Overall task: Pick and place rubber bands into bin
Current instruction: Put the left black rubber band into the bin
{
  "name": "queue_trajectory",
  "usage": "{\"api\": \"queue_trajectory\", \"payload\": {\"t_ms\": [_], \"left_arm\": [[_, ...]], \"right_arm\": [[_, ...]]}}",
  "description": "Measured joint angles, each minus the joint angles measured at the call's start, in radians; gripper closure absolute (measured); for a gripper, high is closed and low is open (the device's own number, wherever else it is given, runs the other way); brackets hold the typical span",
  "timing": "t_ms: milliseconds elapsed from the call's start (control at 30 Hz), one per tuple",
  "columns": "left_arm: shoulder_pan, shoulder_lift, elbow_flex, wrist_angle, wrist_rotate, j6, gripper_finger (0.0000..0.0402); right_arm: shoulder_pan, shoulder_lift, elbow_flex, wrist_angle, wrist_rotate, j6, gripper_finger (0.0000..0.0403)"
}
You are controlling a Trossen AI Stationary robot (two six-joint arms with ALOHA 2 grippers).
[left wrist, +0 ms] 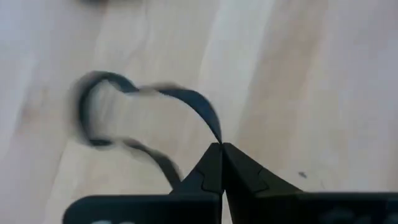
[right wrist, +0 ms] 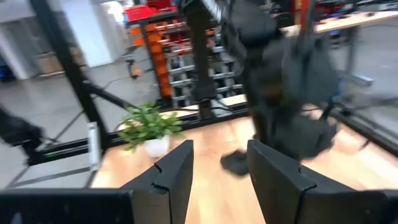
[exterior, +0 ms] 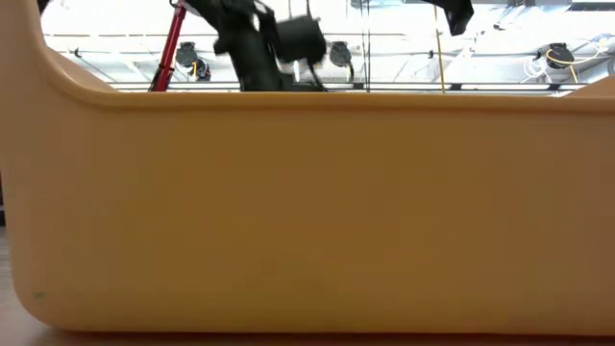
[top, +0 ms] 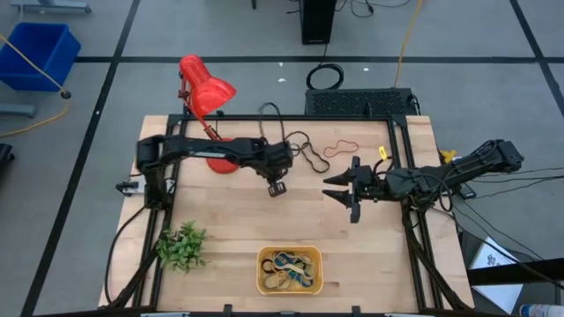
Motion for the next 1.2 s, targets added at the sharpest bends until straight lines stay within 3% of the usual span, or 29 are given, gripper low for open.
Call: {"api": "queue_trajectory", "payload": {"t_ms": [267,467,567,667,867,1200], "left_arm": [[-0.068,-0.281,0.002,0.048,0.119,-0.064,0.0397],[-0.164,-0.399,0.002,0.181,0.164,-0.184,0.0396],[-0.216,-0.399,0.002,0.266,0.167,-0.248,0.0397],[-0.265,-0.392,0.002,0.32,0.161,-0.305,0.0397],[-0.351,-0.365,0.001,0.354,0.057,-0.383,0.0398],[-0.427,-0.333,0.002,0.459,-0.011,-0.455,0.0396]], "right_arm": [[0.0,0.0,0.0,0.046,-0.137,-0.005,0.0259],[0.005,0.049,0.0,0.078,-0.113,-0.113,0.0259],[0.013,0.103,0.0,0.12,-0.108,-0.199,0.0259],[0.033,0.152,0.0,0.159,-0.038,-0.257,0.0259],[0.084,0.223,0.0,0.193,0.096,-0.321,0.0259],[0.133,0.362,0.007,0.355,0.097,-0.294,0.0259]]}}
